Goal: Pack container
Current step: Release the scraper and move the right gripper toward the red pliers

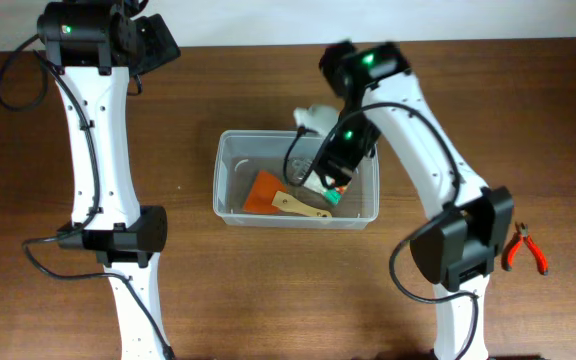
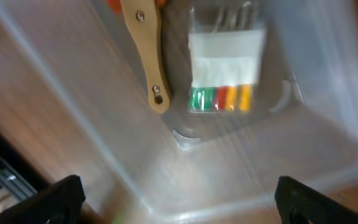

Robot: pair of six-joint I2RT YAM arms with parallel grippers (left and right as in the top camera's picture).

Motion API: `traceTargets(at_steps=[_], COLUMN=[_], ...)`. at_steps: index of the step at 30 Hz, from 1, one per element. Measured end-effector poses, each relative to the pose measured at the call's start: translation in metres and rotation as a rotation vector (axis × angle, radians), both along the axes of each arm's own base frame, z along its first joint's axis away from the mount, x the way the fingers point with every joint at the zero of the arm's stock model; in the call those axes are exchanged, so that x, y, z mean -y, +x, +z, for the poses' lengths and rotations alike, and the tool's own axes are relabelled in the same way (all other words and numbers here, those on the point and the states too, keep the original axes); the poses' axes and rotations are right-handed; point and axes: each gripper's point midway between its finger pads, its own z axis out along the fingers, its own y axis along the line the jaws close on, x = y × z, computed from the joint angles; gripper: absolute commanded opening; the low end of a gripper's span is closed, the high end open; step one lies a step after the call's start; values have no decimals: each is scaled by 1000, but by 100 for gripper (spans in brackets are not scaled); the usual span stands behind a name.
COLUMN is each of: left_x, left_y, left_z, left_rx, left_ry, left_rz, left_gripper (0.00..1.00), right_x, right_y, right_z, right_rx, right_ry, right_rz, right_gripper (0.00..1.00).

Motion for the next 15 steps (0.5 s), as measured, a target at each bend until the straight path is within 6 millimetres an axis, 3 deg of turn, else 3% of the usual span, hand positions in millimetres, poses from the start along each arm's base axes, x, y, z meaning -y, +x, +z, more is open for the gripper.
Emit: traceTargets(at_steps=[4,9,12,15], left_x=[0,0,0,0], left_y=[0,0,0,0], left_z=[0,0,0,0], left_rx=[0,0,0,1], left_ry=[0,0,0,0], left_rz=[0,0,0,0], left_gripper=[99,99,99,99], right_x=[11,61,101,141], right_y=[24,33,28,2], right_z=[43,80,113,145], right_rx=[143,238,311,371], right_ry=[-3,-30,-16,-3], right_rz=[-157,-426,-617,-782], right_gripper=[99,99,99,99])
